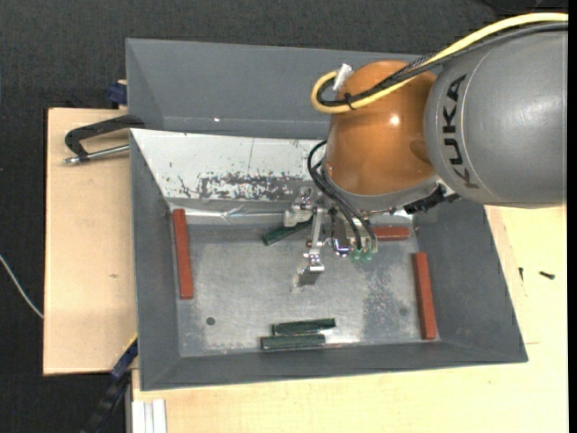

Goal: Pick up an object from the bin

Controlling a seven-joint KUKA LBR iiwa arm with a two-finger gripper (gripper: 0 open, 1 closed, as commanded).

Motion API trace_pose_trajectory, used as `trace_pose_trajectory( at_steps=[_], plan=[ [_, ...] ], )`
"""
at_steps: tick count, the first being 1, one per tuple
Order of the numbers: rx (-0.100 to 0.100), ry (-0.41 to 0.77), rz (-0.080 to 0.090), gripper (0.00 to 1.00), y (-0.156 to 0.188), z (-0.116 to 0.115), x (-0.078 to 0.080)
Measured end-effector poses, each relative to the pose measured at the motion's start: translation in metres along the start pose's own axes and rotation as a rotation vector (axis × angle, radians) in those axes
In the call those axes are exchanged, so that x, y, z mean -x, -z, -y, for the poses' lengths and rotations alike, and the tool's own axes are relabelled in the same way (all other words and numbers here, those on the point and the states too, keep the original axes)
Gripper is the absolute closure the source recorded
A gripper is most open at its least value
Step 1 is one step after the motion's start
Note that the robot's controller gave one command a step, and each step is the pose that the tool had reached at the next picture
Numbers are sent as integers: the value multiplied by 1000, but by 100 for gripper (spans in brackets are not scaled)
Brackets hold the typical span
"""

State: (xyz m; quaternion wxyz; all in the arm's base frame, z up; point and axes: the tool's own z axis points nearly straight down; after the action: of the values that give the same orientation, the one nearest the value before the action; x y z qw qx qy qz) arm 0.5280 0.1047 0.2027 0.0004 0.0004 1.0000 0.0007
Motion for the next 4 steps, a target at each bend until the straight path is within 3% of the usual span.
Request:
trace_pose_trajectory(
  at_steps=[1, 2, 3, 4],
  plan=[
    [0, 0, 0, 0, 0, 0, 0],
    [2, 87, 6, 0, -20, 15, -10],
    [0, 88, 2, 0, -76, 28, -21],
    [0, 294, -4, 0, -95, 49, -25]
  ],
)
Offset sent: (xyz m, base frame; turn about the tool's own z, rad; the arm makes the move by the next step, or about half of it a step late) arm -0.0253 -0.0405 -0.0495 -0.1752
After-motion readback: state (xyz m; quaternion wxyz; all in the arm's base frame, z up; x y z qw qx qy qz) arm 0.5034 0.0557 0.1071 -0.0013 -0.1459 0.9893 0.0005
